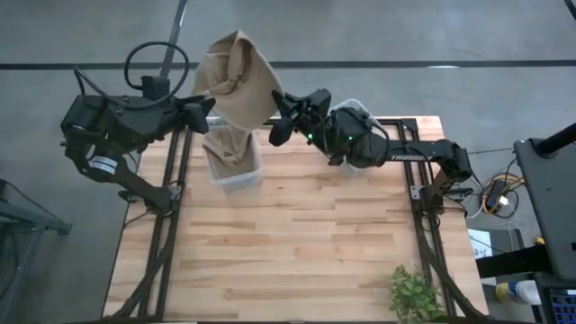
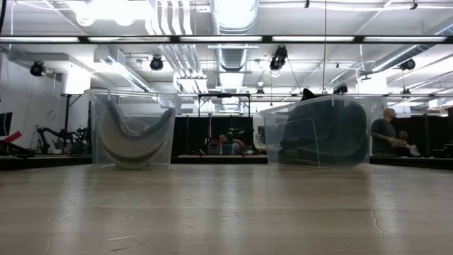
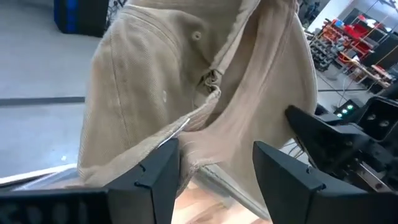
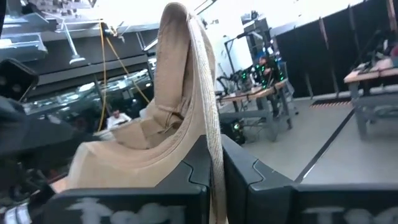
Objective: Pick & Place hat
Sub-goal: Put the brown cap into the left transparent bin
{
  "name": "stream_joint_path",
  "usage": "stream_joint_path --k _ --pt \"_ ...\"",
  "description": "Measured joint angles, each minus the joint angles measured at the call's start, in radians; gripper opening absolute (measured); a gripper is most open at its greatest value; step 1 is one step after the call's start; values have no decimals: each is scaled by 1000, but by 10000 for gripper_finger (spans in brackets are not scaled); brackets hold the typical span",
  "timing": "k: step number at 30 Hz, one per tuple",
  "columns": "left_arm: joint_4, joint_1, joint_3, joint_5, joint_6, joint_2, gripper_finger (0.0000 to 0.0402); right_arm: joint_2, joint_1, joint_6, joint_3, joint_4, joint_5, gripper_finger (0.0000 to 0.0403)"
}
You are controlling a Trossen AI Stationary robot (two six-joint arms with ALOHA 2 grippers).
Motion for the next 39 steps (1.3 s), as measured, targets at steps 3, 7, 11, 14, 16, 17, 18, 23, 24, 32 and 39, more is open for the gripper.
stream_joint_path --k 3,7,11,14,16,17,18,23,24,32,39 --pt "73 -10 1 19 2 1 195 -1 -23 -51 28 -3 -5 11" --pt "308 -21 19 -19 232 -10 195 -5 -44 -122 94 -119 -19 11" --pt "510 -27 20 -27 422 -33 195 6 -54 -145 130 -156 30 11" --pt "563 -39 21 -9 507 -42 195 12 -66 -187 157 -155 30 11" --pt "543 -39 20 -12 468 -41 195 12 -73 -211 180 -154 20 11" --pt "523 -36 19 -17 439 -40 195 12 -77 -229 191 -149 14 11" --pt "508 -34 17 -28 421 -38 195 12 -80 -250 201 -134 12 11" --pt "441 -32 14 -108 369 -18 195 12 -78 -382 244 -67 -5 11" --pt "429 -31 14 -109 338 -14 195 12 -77 -397 254 -67 -25 11" --pt "417 9 -31 -140 250 31 195 15 -66 -440 286 -59 -85 11" --pt "578 28 -89 -115 286 39 195 17 -66 -463 285 -59 -109 11"
